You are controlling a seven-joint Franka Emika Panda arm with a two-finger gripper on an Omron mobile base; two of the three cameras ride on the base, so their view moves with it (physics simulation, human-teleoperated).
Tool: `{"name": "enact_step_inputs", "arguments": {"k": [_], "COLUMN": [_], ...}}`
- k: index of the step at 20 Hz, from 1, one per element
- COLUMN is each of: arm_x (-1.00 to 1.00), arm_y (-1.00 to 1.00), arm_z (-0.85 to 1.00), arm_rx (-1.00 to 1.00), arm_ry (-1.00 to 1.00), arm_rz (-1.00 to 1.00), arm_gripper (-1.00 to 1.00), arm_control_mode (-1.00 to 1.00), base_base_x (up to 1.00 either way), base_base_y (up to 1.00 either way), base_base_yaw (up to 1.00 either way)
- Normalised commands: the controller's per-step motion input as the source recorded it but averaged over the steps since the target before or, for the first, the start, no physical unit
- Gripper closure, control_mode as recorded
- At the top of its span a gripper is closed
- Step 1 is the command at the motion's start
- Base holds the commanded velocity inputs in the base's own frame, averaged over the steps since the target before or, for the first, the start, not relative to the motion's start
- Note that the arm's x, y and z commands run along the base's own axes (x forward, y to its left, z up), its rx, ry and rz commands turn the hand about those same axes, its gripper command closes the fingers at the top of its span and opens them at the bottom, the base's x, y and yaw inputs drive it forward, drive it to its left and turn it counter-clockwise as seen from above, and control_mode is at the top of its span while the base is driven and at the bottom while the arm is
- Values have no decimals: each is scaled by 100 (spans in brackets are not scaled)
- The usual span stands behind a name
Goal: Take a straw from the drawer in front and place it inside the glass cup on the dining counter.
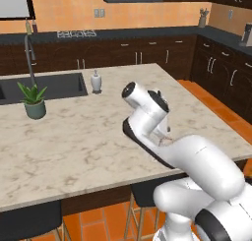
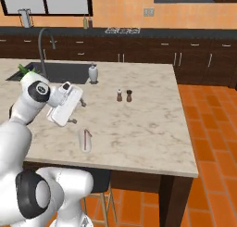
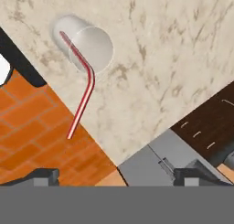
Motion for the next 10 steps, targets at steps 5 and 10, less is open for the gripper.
{"name": "enact_step_inputs", "arguments": {"k": [5, 10], "arm_x": [-76, -9], "arm_y": [-88, -100], "arm_z": [59, 10], "arm_rx": [60, 57], "arm_ry": [1, 9], "arm_rz": [1, 0], "arm_gripper": [-100, -100], "arm_control_mode": [-100, -100], "base_base_x": [0, 0], "base_base_y": [0, 0], "base_base_yaw": [0, 0]}}
